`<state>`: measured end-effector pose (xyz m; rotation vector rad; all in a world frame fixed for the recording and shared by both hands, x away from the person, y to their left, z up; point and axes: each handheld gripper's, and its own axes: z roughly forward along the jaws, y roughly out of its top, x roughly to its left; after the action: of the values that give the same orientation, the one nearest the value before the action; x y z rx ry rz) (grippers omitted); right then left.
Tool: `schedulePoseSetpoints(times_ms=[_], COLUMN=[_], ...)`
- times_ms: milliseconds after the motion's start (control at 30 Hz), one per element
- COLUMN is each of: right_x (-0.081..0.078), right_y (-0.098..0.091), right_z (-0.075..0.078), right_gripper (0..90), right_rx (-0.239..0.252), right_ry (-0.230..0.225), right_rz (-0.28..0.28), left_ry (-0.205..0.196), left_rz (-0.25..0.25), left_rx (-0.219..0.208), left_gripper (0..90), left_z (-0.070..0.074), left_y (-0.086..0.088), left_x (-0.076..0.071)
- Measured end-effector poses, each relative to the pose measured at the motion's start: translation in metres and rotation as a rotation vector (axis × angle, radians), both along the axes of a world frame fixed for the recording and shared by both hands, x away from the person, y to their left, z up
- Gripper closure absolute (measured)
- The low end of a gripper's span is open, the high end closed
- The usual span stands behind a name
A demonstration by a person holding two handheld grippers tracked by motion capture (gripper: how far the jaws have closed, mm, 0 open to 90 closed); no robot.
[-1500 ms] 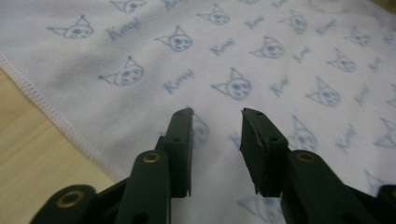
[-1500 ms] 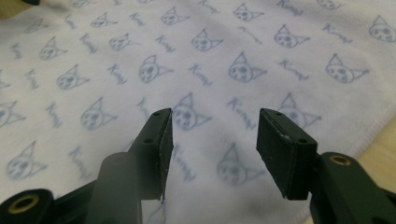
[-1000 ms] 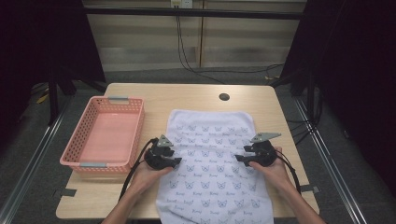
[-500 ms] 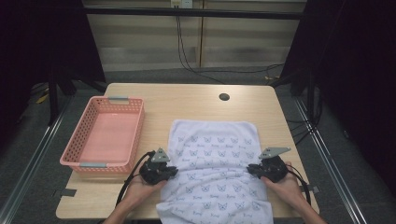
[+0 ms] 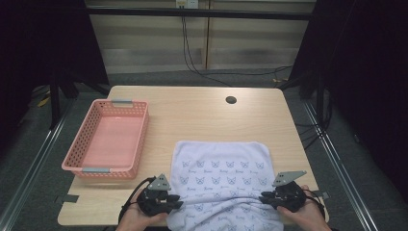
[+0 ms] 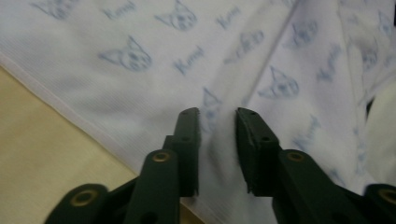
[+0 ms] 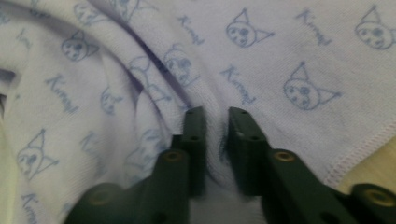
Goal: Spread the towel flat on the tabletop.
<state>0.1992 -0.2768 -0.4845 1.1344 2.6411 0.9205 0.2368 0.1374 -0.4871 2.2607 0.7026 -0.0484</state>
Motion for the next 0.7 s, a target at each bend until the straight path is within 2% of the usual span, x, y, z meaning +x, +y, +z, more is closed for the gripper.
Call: schedulePoseSetpoints(times_ms=[33, 100, 167, 233, 267, 300, 333, 367, 400, 433, 500, 533, 567, 600, 633, 700], right_x=[0.002, 0.011, 0.025, 0.044, 0.054, 0.054, 0.077, 0.077, 0.096, 0.102, 0.118, 0.126, 0.132, 0.139, 0.139, 0.150], right_y=[-0.001, -0.006, -0.012, -0.018, -0.021, -0.021, -0.026, -0.026, -0.027, -0.028, -0.028, -0.029, -0.029, -0.030, -0.030, -0.032], right_z=[0.000, 0.005, 0.011, 0.016, 0.018, 0.018, 0.020, 0.020, 0.020, 0.020, 0.017, 0.015, 0.012, 0.009, 0.009, -0.002], right_gripper=[71.3, 67.0, 62.4, 60.8, 59.0, 59.0, 57.2, 57.2, 55.0, 54.4, 52.2, 52.1, 51.4, 50.3, 50.3, 49.8], right_rx=[0.009, 0.056, 0.074, 0.091, 0.088, 0.088, 0.097, 0.097, 0.076, 0.066, 0.056, 0.054, 0.045, 0.048, 0.048, 0.050], right_ry=[-0.005, -0.053, -0.098, -0.123, -0.152, -0.152, -0.169, -0.169, -0.189, -0.195, -0.196, -0.188, -0.183, -0.172, -0.172, -0.149], right_rz=[-0.014, -0.053, -0.086, -0.127, -0.151, -0.151, -0.195, -0.195, -0.224, -0.224, -0.241, -0.240, -0.250, -0.262, -0.262, -0.271], left_ry=[-0.001, -0.021, -0.040, -0.050, -0.059, -0.059, -0.050, -0.061, -0.049, -0.061, -0.065, -0.074, -0.074, -0.066, -0.066, -0.061], left_rz=[0.013, 0.041, 0.072, 0.110, 0.129, 0.129, 0.134, 0.155, 0.178, 0.191, 0.201, 0.217, 0.226, 0.244, 0.244, 0.243], left_rx=[-0.016, -0.035, -0.049, -0.042, -0.035, -0.035, -0.037, -0.044, -0.053, -0.040, -0.052, -0.035, -0.041, -0.072, -0.072, -0.066], left_gripper=[64.2, 61.0, 56.5, 54.7, 52.5, 51.3, 51.0, 51.0, 50.9, 50.9, 50.9, 50.8, 50.3, 50.6, 50.5, 50.3], left_z=[0.002, 0.008, 0.011, 0.012, 0.011, 0.011, 0.011, 0.009, 0.007, 0.006, 0.004, 0.005, 0.005, 0.004, 0.004, 0.001], left_y=[-0.001, -0.004, -0.006, -0.009, -0.011, -0.011, -0.013, -0.014, -0.016, -0.017, -0.018, -0.018, -0.018, -0.018, -0.018, -0.018], left_x=[0.005, 0.018, 0.032, 0.048, 0.055, 0.055, 0.064, 0.071, 0.082, 0.088, 0.098, 0.103, 0.107, 0.110, 0.110, 0.116])
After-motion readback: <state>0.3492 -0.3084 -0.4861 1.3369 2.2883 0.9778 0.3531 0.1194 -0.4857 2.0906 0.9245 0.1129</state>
